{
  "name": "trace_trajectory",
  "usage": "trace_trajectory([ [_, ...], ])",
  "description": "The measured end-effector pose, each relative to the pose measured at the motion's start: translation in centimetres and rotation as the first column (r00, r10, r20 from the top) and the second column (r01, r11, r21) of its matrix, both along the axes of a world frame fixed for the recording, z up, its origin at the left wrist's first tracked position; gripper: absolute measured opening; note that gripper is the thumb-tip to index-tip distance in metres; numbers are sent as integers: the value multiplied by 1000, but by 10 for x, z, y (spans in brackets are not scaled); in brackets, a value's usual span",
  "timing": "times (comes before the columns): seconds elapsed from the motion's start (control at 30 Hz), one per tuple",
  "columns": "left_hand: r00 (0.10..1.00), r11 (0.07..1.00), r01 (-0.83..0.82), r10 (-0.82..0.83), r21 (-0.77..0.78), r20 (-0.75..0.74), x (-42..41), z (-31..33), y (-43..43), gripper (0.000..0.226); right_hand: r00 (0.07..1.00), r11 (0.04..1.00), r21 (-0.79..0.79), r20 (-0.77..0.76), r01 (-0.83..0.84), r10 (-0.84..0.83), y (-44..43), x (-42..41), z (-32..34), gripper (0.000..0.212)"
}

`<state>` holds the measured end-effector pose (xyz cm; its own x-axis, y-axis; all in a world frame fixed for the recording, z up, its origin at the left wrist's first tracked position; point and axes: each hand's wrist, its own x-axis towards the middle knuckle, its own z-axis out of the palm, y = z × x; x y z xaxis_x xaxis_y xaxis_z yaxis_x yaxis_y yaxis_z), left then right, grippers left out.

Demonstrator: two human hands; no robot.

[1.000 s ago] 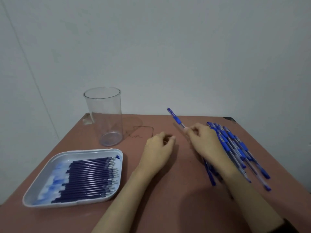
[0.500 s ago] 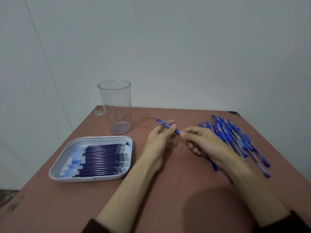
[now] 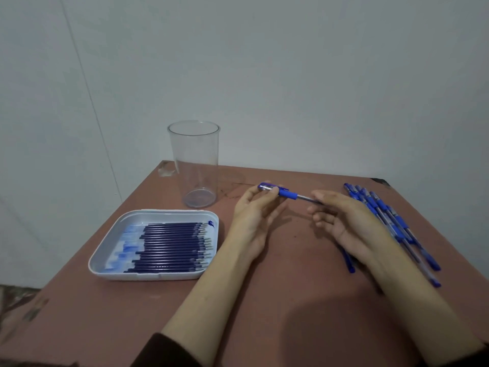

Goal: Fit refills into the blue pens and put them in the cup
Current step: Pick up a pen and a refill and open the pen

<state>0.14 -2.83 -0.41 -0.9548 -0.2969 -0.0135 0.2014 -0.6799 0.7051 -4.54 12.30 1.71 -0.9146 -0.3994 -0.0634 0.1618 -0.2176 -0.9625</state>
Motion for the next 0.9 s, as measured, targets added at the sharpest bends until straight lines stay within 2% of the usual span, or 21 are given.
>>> trace_trajectory([
  [0.07,1000,1000,-7,7,31,-1,-2,-1,1,11,999,996,-91,54,-4,9,2,-3,0,10],
  [0.1,1000,999,-14,15,46,-6,-3,-1,1,10,998,996,-87,48,-28,32,2,-4,-1,10],
  [0.23,996,997,-78,78,21,-35,-5,1,-1,10,989,988,62,-7,-144,145,0,0,-2,19],
  [0.37,995,996,-88,87,-9,-39,-2,3,0,24,981,957,238,-56,-166,184,3,0,0,23],
  [0.5,998,968,-61,53,-244,-39,0,2,7,21,957,917,365,-170,-162,237,0,7,1,20],
  [0.6,999,936,24,-39,-352,-34,0,0,13,18,899,883,469,-377,-21,221,-2,11,0,16],
  [0.67,997,925,56,-72,-377,-27,0,1,13,18,790,837,522,-577,162,207,-2,12,-2,15],
  [0.73,996,911,67,-84,-406,-25,-1,1,13,19,682,807,505,-708,305,185,-1,11,-6,17],
  [0.8,994,906,87,-108,-414,-28,-1,2,12,19,640,799,475,-753,369,152,-2,10,-8,21],
  [0.9,992,906,100,-123,-412,-31,-1,2,12,17,638,798,459,-760,390,125,-2,8,-11,23],
])
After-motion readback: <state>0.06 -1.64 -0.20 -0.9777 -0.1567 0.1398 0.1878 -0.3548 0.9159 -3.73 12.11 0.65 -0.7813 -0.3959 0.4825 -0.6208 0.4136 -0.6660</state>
